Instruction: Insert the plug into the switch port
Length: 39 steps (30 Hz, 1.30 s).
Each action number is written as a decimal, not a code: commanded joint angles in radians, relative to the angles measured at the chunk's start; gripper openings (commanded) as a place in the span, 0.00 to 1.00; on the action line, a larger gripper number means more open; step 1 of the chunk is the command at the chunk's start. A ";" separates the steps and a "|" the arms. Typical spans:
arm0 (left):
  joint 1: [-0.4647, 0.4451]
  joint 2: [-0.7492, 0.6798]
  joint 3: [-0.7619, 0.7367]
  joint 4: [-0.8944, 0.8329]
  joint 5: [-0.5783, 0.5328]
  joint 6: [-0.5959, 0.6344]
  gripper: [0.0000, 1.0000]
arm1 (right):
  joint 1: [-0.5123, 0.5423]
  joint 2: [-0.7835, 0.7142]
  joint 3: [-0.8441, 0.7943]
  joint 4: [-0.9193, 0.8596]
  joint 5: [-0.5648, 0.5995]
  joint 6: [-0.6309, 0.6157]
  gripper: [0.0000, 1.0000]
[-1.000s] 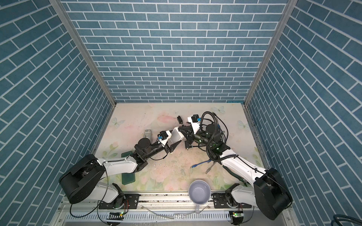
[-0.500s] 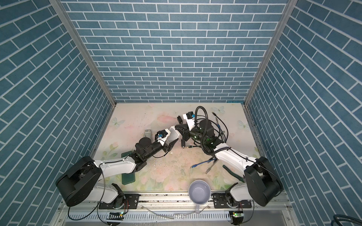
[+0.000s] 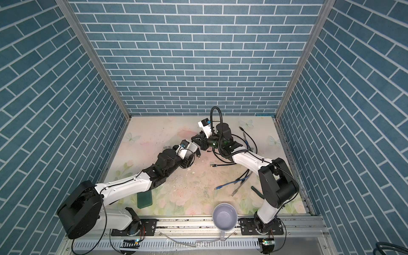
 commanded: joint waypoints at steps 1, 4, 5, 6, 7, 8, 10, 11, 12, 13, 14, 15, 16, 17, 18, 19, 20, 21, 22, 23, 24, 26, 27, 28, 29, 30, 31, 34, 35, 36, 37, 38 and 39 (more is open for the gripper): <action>0.002 -0.008 0.045 -0.068 -0.055 -0.125 0.43 | -0.003 0.046 -0.053 -0.090 -0.035 -0.047 0.02; 0.001 -0.004 0.047 -0.218 -0.053 -0.200 0.44 | -0.003 0.051 -0.106 -0.084 -0.042 -0.034 0.05; 0.002 -0.003 0.043 -0.253 -0.050 -0.219 0.44 | -0.003 0.051 -0.119 -0.085 -0.039 -0.033 0.06; 0.001 -0.004 0.037 -0.283 -0.043 -0.235 0.45 | -0.003 0.052 -0.133 -0.088 -0.037 -0.032 0.07; 0.002 -0.004 0.026 -0.307 -0.035 -0.254 0.46 | -0.003 0.053 -0.143 -0.092 -0.032 -0.032 0.08; 0.002 -0.005 0.016 -0.325 -0.029 -0.270 0.47 | -0.004 0.054 -0.150 -0.097 -0.028 -0.034 0.09; 0.002 -0.004 -0.014 -0.350 -0.014 -0.313 0.48 | -0.006 0.056 -0.158 -0.112 -0.018 -0.043 0.14; 0.002 -0.003 -0.026 -0.358 -0.005 -0.327 0.49 | -0.008 0.055 -0.158 -0.125 -0.013 -0.051 0.17; 0.002 -0.001 -0.036 -0.374 -0.002 -0.348 0.49 | -0.013 0.055 -0.156 -0.142 -0.007 -0.061 0.20; 0.002 0.003 -0.043 -0.392 0.002 -0.366 0.50 | -0.016 0.054 -0.151 -0.167 -0.005 -0.078 0.25; 0.001 0.010 -0.047 -0.409 0.006 -0.375 0.50 | -0.019 0.052 -0.147 -0.196 0.000 -0.097 0.29; 0.002 0.018 -0.048 -0.427 0.010 -0.386 0.52 | -0.020 0.046 -0.145 -0.225 0.011 -0.123 0.31; 0.001 0.030 -0.046 -0.446 0.012 -0.404 0.54 | -0.023 0.038 -0.144 -0.251 0.022 -0.148 0.32; 0.002 0.041 -0.044 -0.459 0.011 -0.413 0.56 | -0.025 0.029 -0.147 -0.271 0.027 -0.169 0.32; 0.002 0.055 -0.042 -0.468 0.013 -0.423 0.59 | -0.030 0.015 -0.148 -0.295 0.035 -0.194 0.33; 0.002 0.071 -0.036 -0.474 0.018 -0.432 0.61 | -0.034 0.002 -0.151 -0.317 0.046 -0.220 0.34; 0.002 0.086 -0.029 -0.477 0.022 -0.435 0.62 | -0.037 -0.012 -0.155 -0.337 0.055 -0.238 0.35; 0.002 0.104 -0.022 -0.478 0.027 -0.440 0.62 | -0.042 -0.031 -0.158 -0.356 0.068 -0.258 0.35; 0.002 0.122 -0.012 -0.481 0.035 -0.443 0.64 | -0.046 -0.049 -0.163 -0.368 0.085 -0.273 0.35; 0.003 0.139 -0.001 -0.486 0.043 -0.444 0.64 | -0.051 -0.067 -0.169 -0.372 0.096 -0.282 0.35; 0.004 0.158 0.012 -0.494 0.050 -0.445 0.65 | -0.058 -0.087 -0.178 -0.370 0.108 -0.293 0.35; 0.004 0.195 0.040 -0.518 0.063 -0.445 0.66 | -0.067 -0.122 -0.196 -0.362 0.142 -0.317 0.36; 0.003 0.215 0.049 -0.534 0.070 -0.449 0.67 | -0.070 -0.139 -0.205 -0.359 0.168 -0.336 0.36; 0.004 0.233 0.072 -0.551 0.080 -0.447 0.67 | -0.072 -0.152 -0.213 -0.354 0.198 -0.363 0.35; 0.004 0.246 0.083 -0.561 0.091 -0.448 0.68 | -0.072 -0.161 -0.220 -0.349 0.230 -0.386 0.35; 0.003 0.258 0.091 -0.570 0.099 -0.448 0.69 | -0.072 -0.170 -0.229 -0.337 0.266 -0.418 0.35; 0.004 0.267 0.095 -0.576 0.107 -0.449 0.70 | -0.073 -0.178 -0.241 -0.319 0.295 -0.454 0.35; 0.005 0.278 0.095 -0.576 0.120 -0.450 0.74 | -0.075 -0.203 -0.288 -0.233 0.354 -0.543 0.35; 0.005 0.277 0.092 -0.572 0.119 -0.451 0.76 | -0.076 -0.207 -0.298 -0.207 0.371 -0.553 0.35; 0.005 0.275 0.089 -0.565 0.121 -0.452 0.81 | -0.079 -0.207 -0.299 -0.196 0.388 -0.566 0.36; 0.005 0.271 0.085 -0.557 0.120 -0.450 0.98 | -0.079 -0.206 -0.292 -0.194 0.413 -0.576 0.35; 0.005 0.266 0.080 -0.551 0.115 -0.454 0.99 | -0.079 -0.204 -0.287 -0.186 0.441 -0.579 0.35; 0.005 0.259 0.075 -0.540 0.112 -0.455 1.00 | -0.081 -0.204 -0.283 -0.170 0.467 -0.581 0.35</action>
